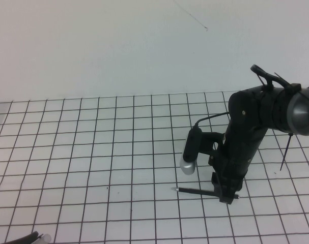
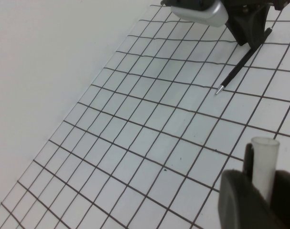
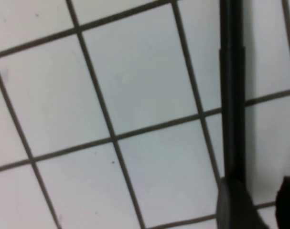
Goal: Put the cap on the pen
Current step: Put the cap on the pen
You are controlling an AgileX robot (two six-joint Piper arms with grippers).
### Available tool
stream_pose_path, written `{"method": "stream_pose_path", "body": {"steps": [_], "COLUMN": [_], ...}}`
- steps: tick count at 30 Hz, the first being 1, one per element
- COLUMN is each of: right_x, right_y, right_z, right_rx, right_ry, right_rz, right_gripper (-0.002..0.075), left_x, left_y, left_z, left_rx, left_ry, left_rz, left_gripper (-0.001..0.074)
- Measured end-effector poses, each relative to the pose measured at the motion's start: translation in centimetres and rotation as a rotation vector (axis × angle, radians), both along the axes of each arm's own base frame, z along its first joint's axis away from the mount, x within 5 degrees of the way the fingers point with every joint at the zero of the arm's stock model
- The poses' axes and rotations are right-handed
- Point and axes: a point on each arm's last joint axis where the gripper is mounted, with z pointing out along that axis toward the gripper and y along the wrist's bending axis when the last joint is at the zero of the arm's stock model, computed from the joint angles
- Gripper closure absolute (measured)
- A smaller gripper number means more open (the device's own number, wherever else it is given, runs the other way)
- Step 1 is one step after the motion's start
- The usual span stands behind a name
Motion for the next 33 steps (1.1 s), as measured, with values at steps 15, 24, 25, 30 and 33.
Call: {"method": "stream_pose_path", "body": {"steps": [15,24,25,30,33], "right_x": [0.4,0.1,0.1,0.0,0.2], "right_y": [0.1,-0.1,-0.1,-0.1,0.1], "right_z": [-0.4,-1.7,-1.7,-1.5,-1.0], "right_rx": [0.001,-0.038,-0.039,-0.039,-0.026], "right_ry": [-0.036,0.035,0.037,0.038,0.031], "right_rz": [0.014,0.017,0.018,0.018,0.015], "right_gripper": [0.0428,0.0452,0.0477,0.0688,0.0729], "left_x": [0.0,0.1,0.1,0.1,0.1], "left_y": [0.0,0.1,0.1,0.1,0.1], "left_z": [0.0,0.0,0.0,0.0,0.0], "left_rx": [0.008,0.021,0.021,0.021,0.021], "left_ry": [-0.007,-0.017,-0.017,-0.017,-0.017], "left_rz": [0.002,0.005,0.005,0.005,0.005], "left_gripper": [0.0653,0.0653,0.0653,0.0653,0.0653]}}
